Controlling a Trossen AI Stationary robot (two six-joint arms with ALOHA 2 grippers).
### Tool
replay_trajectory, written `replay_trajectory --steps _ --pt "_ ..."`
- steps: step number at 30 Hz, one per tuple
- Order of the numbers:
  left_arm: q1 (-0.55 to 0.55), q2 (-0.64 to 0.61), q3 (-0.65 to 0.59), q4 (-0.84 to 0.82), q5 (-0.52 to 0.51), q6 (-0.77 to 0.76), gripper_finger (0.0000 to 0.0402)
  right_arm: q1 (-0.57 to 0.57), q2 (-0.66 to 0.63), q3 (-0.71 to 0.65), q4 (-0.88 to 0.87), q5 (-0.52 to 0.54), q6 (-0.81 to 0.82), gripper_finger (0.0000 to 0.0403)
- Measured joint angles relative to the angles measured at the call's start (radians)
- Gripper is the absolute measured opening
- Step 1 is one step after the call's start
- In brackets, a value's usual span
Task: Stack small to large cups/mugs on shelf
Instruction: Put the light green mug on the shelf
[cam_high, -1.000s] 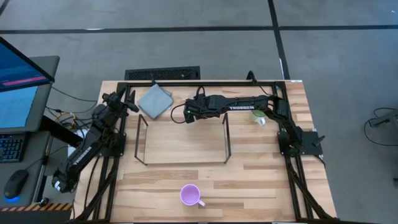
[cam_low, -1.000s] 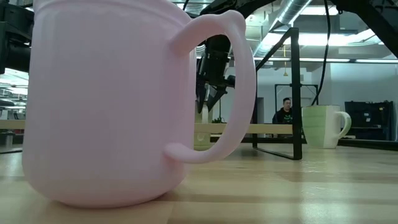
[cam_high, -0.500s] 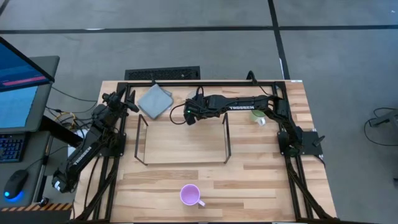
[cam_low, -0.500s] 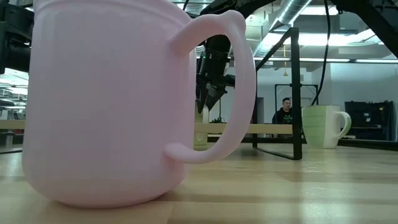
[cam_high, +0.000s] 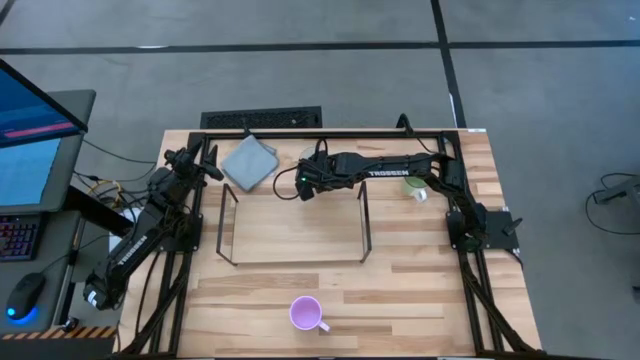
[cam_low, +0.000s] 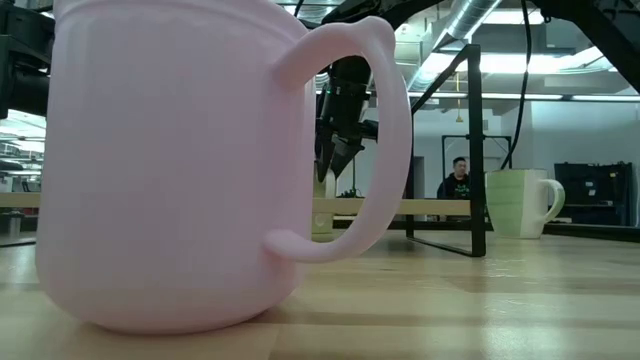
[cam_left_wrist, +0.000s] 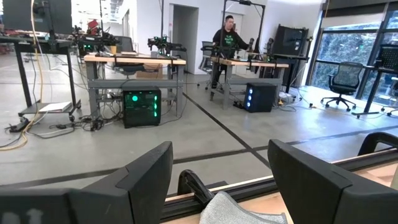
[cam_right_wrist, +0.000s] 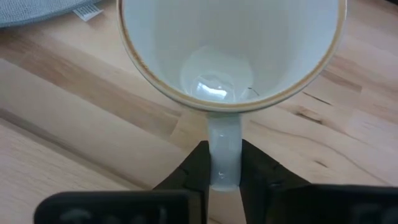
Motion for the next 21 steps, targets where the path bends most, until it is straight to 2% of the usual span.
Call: replay_trajectory --steps 21 --pt "0.000 0.000 0.000 0.000 0.000 0.000 0.0254 0.000 0.000 0.000 0.006 -0.002 0.016 0.0068"
